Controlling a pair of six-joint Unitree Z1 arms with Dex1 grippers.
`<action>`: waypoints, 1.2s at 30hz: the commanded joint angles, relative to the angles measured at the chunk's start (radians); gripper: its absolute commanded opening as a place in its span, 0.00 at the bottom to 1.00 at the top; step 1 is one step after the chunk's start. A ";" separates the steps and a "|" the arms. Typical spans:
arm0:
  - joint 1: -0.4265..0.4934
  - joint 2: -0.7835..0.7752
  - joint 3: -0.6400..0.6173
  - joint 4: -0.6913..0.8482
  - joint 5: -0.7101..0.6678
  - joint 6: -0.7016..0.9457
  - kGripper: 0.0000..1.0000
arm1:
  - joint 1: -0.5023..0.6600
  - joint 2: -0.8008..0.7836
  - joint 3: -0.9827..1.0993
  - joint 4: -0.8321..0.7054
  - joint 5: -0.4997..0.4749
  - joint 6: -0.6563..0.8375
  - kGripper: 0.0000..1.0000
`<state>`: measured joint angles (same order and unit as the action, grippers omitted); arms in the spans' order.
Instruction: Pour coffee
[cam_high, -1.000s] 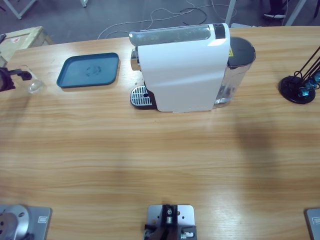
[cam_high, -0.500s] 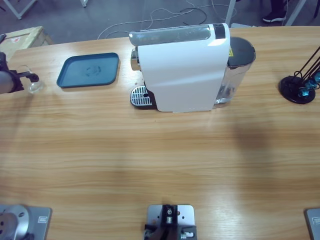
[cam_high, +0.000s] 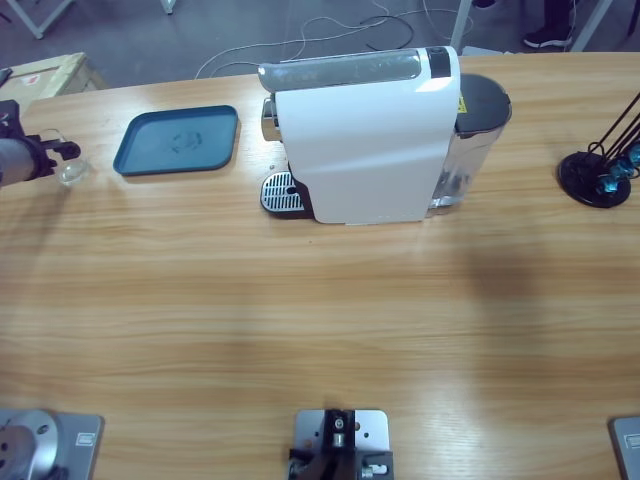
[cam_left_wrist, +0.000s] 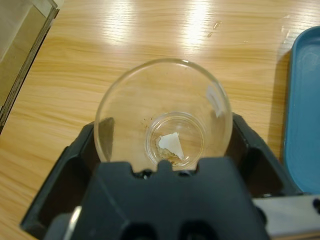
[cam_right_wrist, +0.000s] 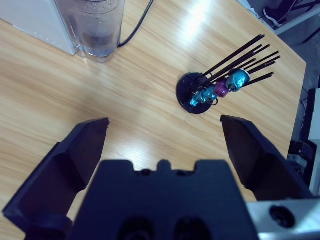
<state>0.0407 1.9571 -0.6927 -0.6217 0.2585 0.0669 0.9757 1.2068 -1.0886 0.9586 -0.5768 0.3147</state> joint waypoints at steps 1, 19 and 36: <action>0.011 0.029 0.063 -0.027 -0.038 0.016 0.00 | 0.003 0.039 0.007 -0.006 0.005 0.014 1.00; -0.441 -0.432 0.075 0.483 -0.497 0.316 0.00 | 0.001 -0.170 0.023 0.111 -0.054 -0.008 1.00; -0.432 -0.067 -0.153 0.431 -0.992 0.740 0.00 | 0.001 -0.200 0.084 0.089 -0.041 0.018 1.00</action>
<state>-0.3820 1.8177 -0.8241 -0.1683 -0.6215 0.7953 0.9757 1.0202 -1.0654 1.0546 -0.6236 0.3145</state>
